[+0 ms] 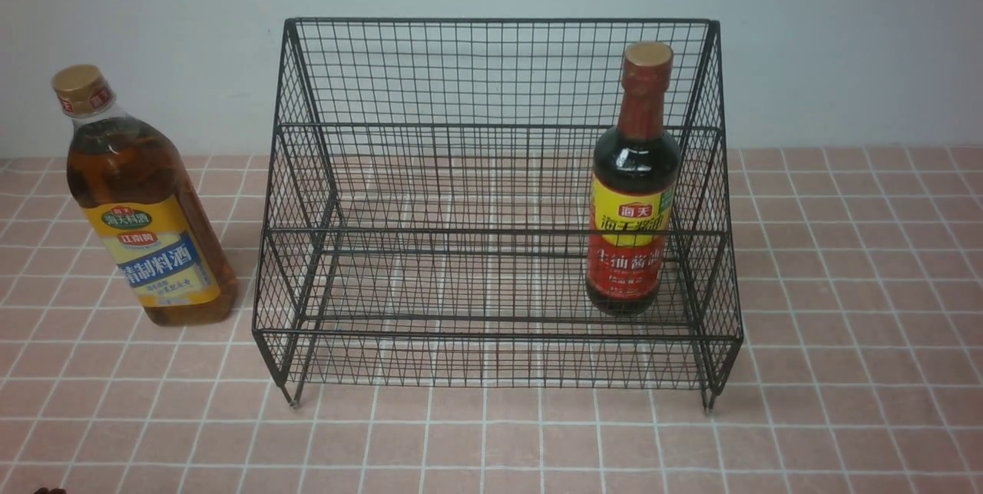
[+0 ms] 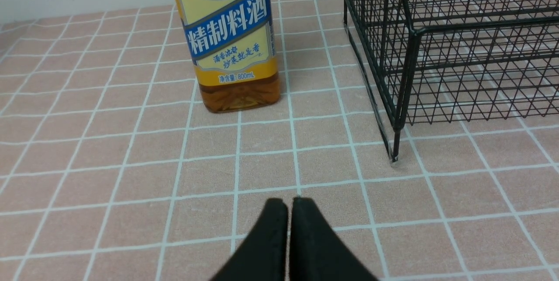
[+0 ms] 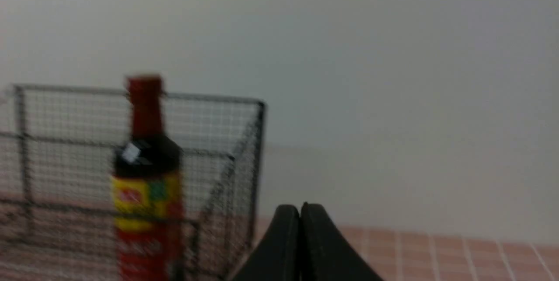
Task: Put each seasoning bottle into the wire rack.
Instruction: Use the left arm to grab the condiment bottle closest to it
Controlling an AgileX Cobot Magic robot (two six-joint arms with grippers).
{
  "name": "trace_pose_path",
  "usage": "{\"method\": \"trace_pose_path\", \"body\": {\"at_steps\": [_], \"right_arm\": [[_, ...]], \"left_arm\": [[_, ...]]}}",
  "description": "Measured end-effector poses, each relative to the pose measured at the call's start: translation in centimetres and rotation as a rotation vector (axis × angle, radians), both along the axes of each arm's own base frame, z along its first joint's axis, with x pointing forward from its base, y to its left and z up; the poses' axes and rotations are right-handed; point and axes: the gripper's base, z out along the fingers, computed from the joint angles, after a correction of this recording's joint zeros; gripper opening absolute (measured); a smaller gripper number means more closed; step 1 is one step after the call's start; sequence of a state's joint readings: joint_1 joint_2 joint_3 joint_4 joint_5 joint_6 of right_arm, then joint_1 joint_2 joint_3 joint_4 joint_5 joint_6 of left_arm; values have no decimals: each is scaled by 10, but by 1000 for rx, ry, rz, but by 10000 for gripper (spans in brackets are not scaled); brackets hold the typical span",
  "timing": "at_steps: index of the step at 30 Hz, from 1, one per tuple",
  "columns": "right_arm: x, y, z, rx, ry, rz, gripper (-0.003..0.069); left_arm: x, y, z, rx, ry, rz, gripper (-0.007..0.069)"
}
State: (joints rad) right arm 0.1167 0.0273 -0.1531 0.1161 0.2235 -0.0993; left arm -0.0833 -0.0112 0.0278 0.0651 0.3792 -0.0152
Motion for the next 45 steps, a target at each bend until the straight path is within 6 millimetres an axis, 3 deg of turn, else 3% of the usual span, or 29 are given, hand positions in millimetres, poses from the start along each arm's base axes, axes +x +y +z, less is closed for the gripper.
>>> {"method": "trace_pose_path", "body": {"at_steps": [5, 7, 22, 45], "right_arm": [[7, -10, -65, -9, 223, -202, -11], [6, -11, -69, -25, 273, -213, -11], [5, -5, -70, -15, 285, -112, -11], [5, -5, -70, -11, 285, -107, -12]], "left_arm": [[0, 0, 0, 0, 0, 0, -7], [0, 0, 0, 0, 1, 0, -7], [0, 0, 0, 0, 0, 0, -7], [0, 0, 0, 0, 0, 0, -7]]}}
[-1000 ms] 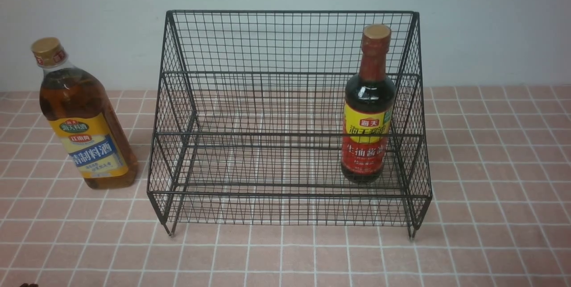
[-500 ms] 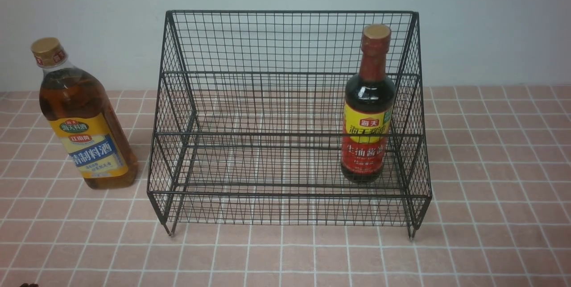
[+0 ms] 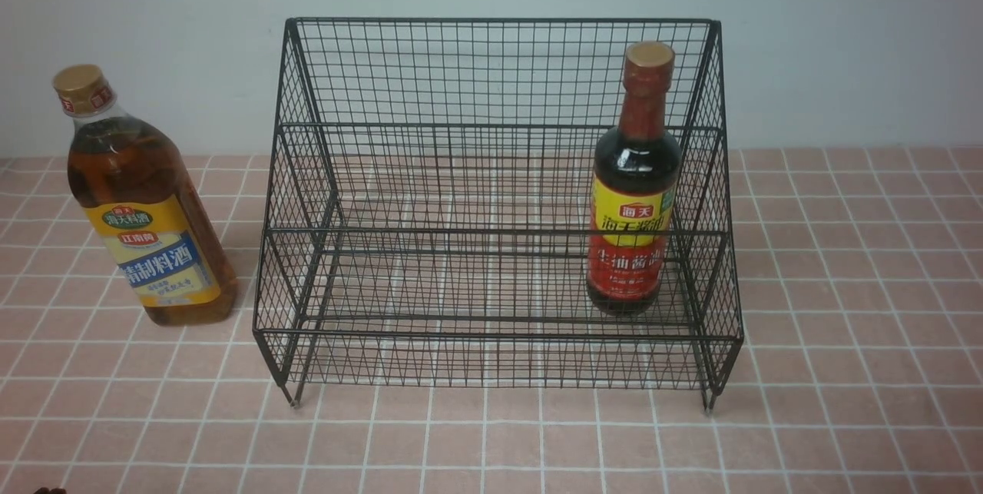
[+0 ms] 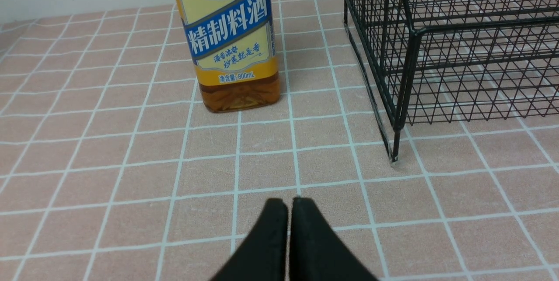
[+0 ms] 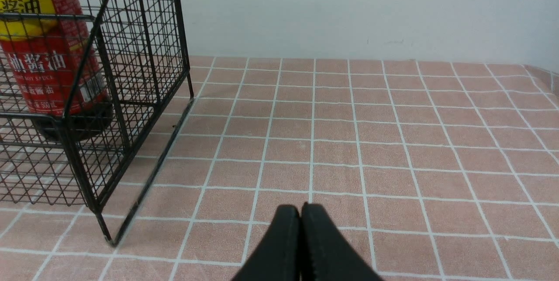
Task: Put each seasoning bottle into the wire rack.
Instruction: Use the left arm to grab the condiment bottle closest to it
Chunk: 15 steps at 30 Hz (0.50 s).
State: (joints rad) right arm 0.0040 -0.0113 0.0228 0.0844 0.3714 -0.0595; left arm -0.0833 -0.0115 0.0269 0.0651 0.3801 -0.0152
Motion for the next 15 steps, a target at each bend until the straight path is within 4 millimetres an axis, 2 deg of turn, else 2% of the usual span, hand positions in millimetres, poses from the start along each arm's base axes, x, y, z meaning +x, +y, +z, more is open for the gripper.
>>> {"method": "trace_pose_path", "body": {"at_steps": [15], "right_arm": [[0, 0, 0, 0, 0, 0, -12]], "left_arm": [[1, -1, 3, -32, -41, 0, -7]]}}
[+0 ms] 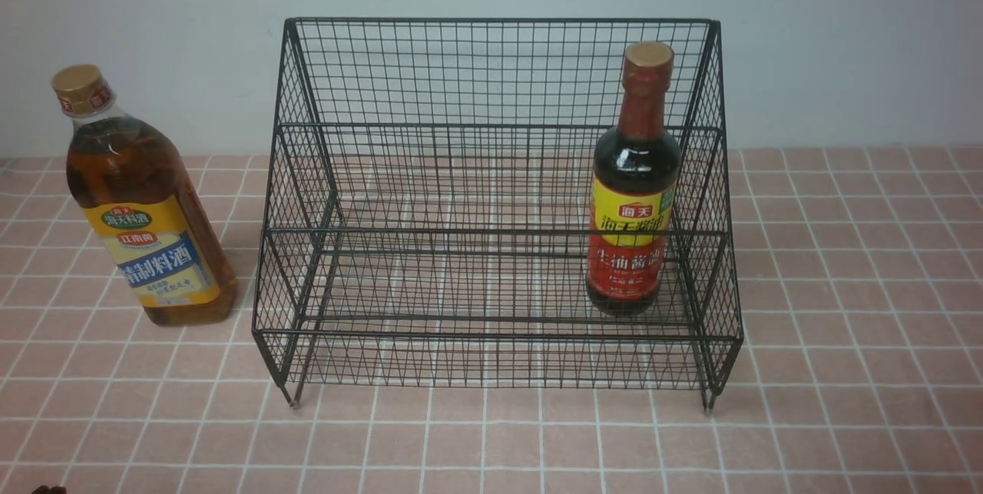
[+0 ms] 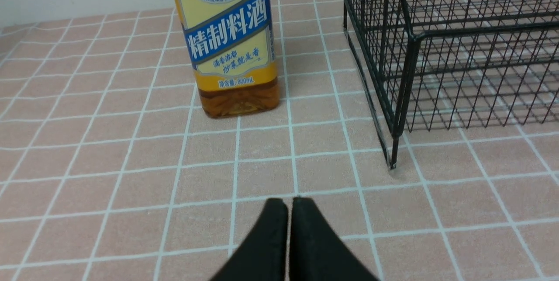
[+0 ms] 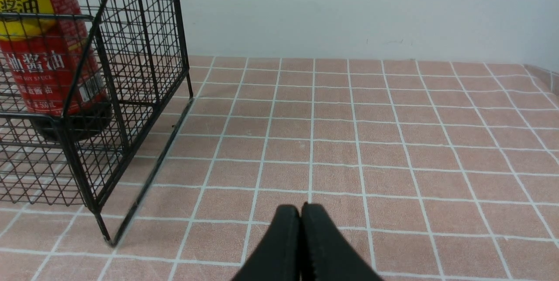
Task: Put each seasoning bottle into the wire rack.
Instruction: Use the left arm to grab the condiment bottle closest to it
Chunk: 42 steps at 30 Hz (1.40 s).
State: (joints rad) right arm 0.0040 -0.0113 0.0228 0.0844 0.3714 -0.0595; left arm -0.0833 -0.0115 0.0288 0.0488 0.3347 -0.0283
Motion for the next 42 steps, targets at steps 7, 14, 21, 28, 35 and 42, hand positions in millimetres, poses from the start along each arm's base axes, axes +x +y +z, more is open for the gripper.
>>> {"method": "trace_pose_path", "body": {"at_steps": [7, 14, 21, 28, 35, 42], "right_arm": [[0, 0, 0, 0, 0, 0, -12], [0, 0, 0, 0, 0, 0, -12], [0, 0, 0, 0, 0, 0, -12], [0, 0, 0, 0, 0, 0, -12], [0, 0, 0, 0, 0, 0, -12], [0, 0, 0, 0, 0, 0, -12]], "left_arm": [[3, -2, 29, -270, -299, 8, -7], [-5, 4, 62, -348, -677, 21, -7], [9, 9, 101, -332, -729, 82, -7], [91, 3, 146, -239, -510, 117, -7], [146, -3, 150, -178, -359, 114, 29], [186, -2, 153, -165, -298, 143, 223]]}}
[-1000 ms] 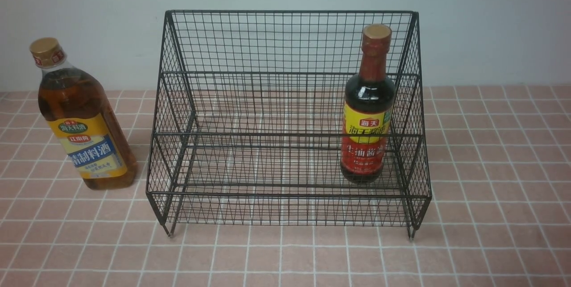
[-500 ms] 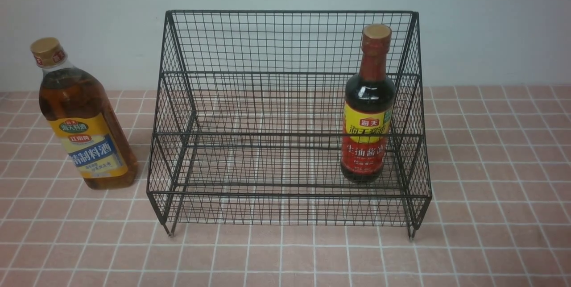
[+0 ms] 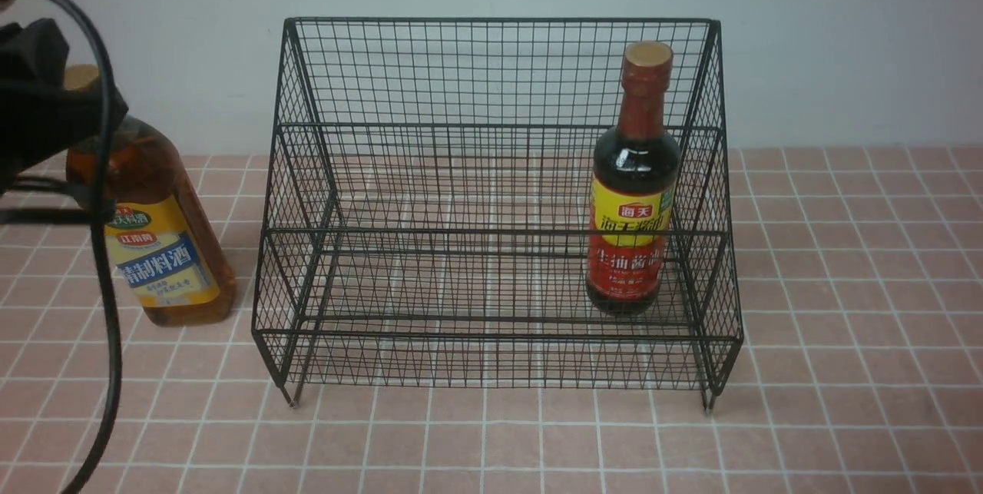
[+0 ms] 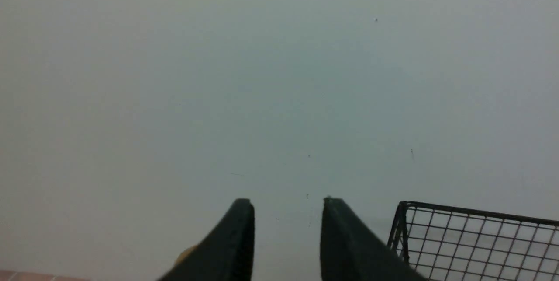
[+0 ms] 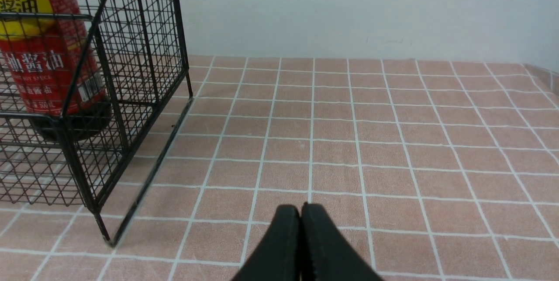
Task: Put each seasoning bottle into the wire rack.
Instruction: Use the left arm to grab the condiment bottle closest to it
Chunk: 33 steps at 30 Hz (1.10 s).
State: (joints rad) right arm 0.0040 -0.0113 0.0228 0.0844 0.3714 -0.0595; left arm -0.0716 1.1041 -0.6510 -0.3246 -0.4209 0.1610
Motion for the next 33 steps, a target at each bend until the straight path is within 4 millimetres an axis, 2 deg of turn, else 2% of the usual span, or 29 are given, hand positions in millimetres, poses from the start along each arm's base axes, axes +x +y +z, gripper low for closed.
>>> {"method": "trace_pose_path", "body": {"at_steps": [4, 11, 17, 21, 33], "right_arm": [[0, 0, 0, 0, 0, 0, -12], [0, 0, 0, 0, 0, 0, -12], [0, 0, 0, 0, 0, 0, -12], [0, 0, 0, 0, 0, 0, -12], [0, 0, 0, 0, 0, 0, -12]], "left_arm": [[13, 11, 2, -2, 8, 50, 349], [34, 23, -1, 3, 38, 93, 449], [53, 24, -11, 2, 94, 89, 459], [64, 24, -27, 3, 149, 90, 459], [79, 25, -56, 4, 239, 91, 459]]}}
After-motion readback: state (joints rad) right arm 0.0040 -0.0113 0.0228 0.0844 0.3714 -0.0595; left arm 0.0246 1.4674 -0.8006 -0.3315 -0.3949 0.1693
